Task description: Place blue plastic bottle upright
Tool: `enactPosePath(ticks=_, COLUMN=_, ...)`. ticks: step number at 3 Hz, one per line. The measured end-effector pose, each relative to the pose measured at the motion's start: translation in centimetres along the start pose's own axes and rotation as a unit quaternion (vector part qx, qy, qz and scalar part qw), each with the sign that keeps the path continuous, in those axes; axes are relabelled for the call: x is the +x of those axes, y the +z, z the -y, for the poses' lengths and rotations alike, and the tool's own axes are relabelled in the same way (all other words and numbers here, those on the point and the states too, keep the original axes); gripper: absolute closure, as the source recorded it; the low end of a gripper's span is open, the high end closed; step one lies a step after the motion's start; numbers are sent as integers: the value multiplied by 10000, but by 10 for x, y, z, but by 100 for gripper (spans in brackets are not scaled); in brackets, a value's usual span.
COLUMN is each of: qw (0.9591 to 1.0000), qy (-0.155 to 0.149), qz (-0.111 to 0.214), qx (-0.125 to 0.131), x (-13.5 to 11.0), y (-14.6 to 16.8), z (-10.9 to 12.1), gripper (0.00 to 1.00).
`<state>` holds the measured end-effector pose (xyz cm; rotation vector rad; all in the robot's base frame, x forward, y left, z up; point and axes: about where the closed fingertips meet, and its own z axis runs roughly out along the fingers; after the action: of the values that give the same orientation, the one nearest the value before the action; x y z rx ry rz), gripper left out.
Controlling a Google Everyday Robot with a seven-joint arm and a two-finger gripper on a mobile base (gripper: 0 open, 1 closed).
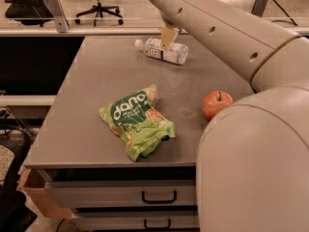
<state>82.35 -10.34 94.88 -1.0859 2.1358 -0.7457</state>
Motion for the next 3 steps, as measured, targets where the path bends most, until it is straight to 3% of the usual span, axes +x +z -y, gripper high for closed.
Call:
enactPosePath(ticks=1, qw=9991, qy=109, qz=97, qx=-409, x=6, y=13, z=1, gripper=0)
enactPosePath(ticks=2, qw=9937, qy=109, qz=338, qx=-1059, x=-10, y=6, z=-11, gripper=0)
enactPosePath(ticks=3, qw=9937, qy=108, qz=337, qx=-1062, x=-10, y=7, z=-11, gripper=0)
